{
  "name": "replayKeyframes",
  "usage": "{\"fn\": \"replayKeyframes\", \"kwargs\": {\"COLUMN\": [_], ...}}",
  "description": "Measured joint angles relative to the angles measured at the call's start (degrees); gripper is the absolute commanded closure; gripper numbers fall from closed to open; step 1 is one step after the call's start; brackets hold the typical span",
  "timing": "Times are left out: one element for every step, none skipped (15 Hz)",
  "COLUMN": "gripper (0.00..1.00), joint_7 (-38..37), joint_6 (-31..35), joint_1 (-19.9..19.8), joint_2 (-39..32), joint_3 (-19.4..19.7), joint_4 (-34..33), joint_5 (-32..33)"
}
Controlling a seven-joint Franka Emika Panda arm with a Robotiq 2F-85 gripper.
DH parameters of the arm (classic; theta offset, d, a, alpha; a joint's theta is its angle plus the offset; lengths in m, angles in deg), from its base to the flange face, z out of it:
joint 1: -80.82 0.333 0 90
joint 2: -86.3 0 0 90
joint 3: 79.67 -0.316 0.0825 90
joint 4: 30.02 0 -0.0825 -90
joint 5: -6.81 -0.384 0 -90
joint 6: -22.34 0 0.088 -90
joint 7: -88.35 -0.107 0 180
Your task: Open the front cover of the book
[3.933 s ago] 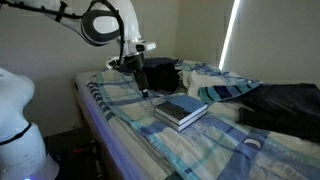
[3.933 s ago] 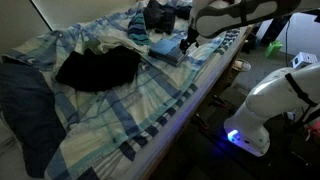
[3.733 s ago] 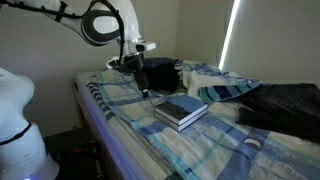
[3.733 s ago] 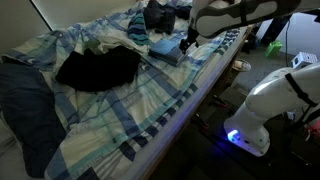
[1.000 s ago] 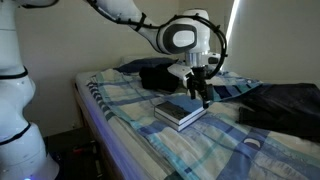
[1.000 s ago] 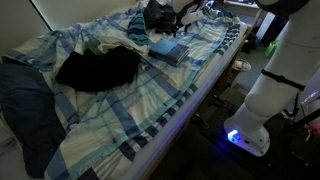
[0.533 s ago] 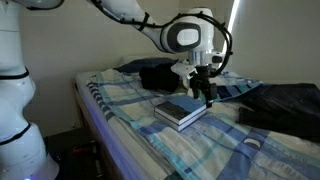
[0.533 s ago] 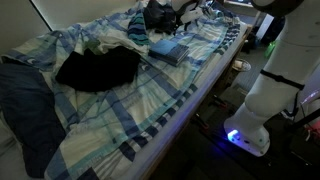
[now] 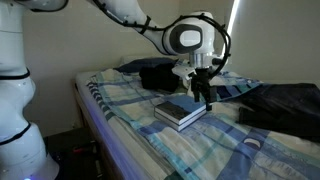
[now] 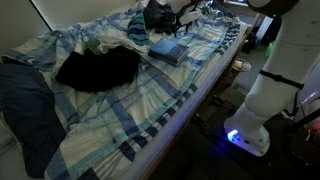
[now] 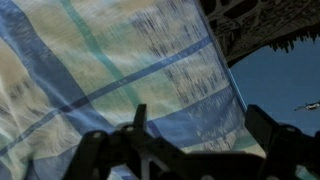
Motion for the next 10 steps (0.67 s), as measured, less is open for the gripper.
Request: {"fn": "replayKeyframes", "kwargs": {"gripper": [0.25,0.32,0.39,0.48,0.55,0.64,0.7,0.79,0.86,0.94], "joint_7": [-0.05,-0.05,-0.05,-0.05,-0.05,-0.04,0.0,0.23,0.44,1.13], "joint_6": [-0.89,-1.75,-2.67,-3.54,-4.35,-5.17,-5.88,-6.58,-7.29,-7.83], "joint_1": [0.0,0.0,0.0,-0.02,-0.04,-0.08,-0.15,-0.29,-0.49,-0.75], "joint_2": [-0.44,-0.9,-1.39,-1.95,-2.58,-3.3,-4.14,-5.07,-6.14,-7.34], "joint_3": [0.02,0.05,0.08,0.11,0.15,0.19,0.23,0.23,0.23,0.23], "joint_4": [-0.72,-1.57,-2.46,-3.49,-4.57,-5.74,-7.0,-8.35,-9.81,-11.31], "joint_5": [0.01,0.01,0.01,0.0,-0.02,-0.05,-0.14,-0.36,-0.63,-1.16]}}
